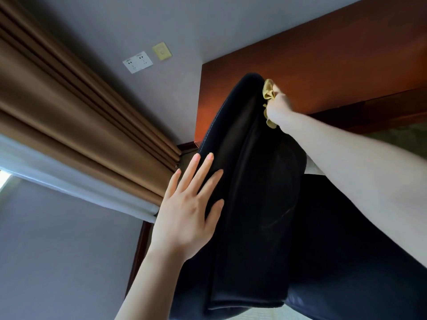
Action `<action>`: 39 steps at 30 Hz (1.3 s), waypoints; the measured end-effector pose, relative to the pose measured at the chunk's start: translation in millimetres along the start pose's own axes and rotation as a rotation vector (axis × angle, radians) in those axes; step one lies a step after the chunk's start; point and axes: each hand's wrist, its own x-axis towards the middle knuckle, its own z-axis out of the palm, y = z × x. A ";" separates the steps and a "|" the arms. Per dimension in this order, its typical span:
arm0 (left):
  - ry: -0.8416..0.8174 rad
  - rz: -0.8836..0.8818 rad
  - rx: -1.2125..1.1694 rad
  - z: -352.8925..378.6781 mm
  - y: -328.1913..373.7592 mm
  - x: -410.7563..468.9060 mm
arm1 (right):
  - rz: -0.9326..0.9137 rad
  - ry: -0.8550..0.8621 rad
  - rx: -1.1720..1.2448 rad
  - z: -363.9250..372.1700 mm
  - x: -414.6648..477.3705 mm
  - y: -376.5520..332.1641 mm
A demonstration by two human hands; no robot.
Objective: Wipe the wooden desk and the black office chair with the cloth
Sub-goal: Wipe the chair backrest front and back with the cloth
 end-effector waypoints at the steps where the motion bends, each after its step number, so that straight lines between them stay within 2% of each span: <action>1: 0.000 -0.001 -0.002 0.3 -0.4 0.8 | 0.024 0.022 0.031 0.3 1.4 -0.9; 6: 0.009 -0.009 -0.022 1.6 -4.1 0.8 | -0.043 0.102 -0.021 10.6 -5.2 16.5; 10: 0.013 -0.003 -0.040 1.7 -5.9 4.4 | -0.062 0.108 0.086 22.6 -34.8 48.2; 15: 0.022 0.009 -0.023 1.8 -7.1 7.7 | -0.287 -0.040 0.159 40.0 -131.2 100.8; 19: 0.021 0.011 -0.037 0.0 -7.1 10.3 | -0.277 -0.148 0.111 49.0 -197.6 127.4; 23: 0.022 0.002 -0.031 -1.3 -3.2 7.4 | -0.423 -0.159 0.085 58.5 -246.8 153.8; 29: 0.003 -0.004 0.008 -4.2 -1.1 5.8 | -0.731 -0.290 -0.087 58.9 -300.2 189.0; 34: 0.084 -0.174 -0.089 -5.0 9.9 -11.5 | -0.628 -0.342 -0.055 52.9 -295.8 180.4; 39: 0.081 -0.340 -0.262 -1.6 21.2 -68.1 | -0.632 -0.309 -0.095 48.6 -259.1 162.5</action>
